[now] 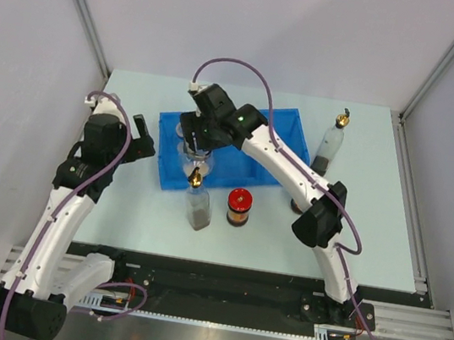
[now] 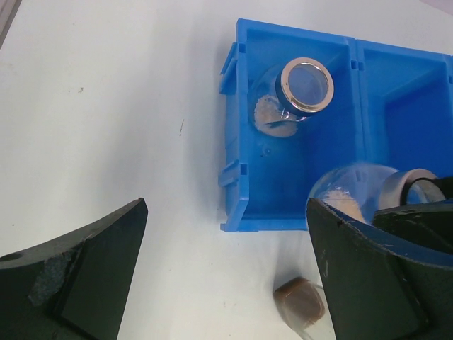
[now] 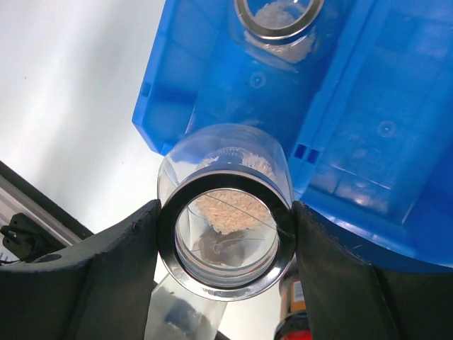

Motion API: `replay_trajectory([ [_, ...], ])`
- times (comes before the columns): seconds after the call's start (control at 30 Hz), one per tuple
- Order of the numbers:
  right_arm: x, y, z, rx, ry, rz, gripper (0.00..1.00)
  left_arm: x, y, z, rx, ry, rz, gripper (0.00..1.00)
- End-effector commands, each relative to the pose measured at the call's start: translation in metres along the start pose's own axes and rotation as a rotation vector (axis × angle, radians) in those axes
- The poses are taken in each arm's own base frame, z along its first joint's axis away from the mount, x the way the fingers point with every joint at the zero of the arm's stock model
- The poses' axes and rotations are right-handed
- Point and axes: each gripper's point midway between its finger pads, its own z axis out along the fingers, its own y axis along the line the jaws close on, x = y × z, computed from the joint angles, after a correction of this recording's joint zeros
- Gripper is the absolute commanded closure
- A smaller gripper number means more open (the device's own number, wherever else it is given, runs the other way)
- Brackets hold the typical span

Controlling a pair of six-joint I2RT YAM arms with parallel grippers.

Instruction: Organize the condiment bottles

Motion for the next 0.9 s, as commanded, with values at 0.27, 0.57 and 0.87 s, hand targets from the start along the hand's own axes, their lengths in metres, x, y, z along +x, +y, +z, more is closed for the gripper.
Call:
replay_trajectory([
  [0.27,-0.005,0.022,0.029,-0.040,-0.041,-0.012,1.00,-0.001,-0.002,-0.001,0.021,-0.021,-0.027,0.00],
  [0.57,-0.021,0.010,0.056,-0.007,-0.109,-0.009,1.00,-0.003,0.000,0.000,0.013,-0.026,-0.018,0.00],
  [0.87,-0.030,0.001,0.074,0.010,-0.157,-0.017,1.00,-0.004,-0.001,0.003,0.011,-0.025,-0.015,0.00],
])
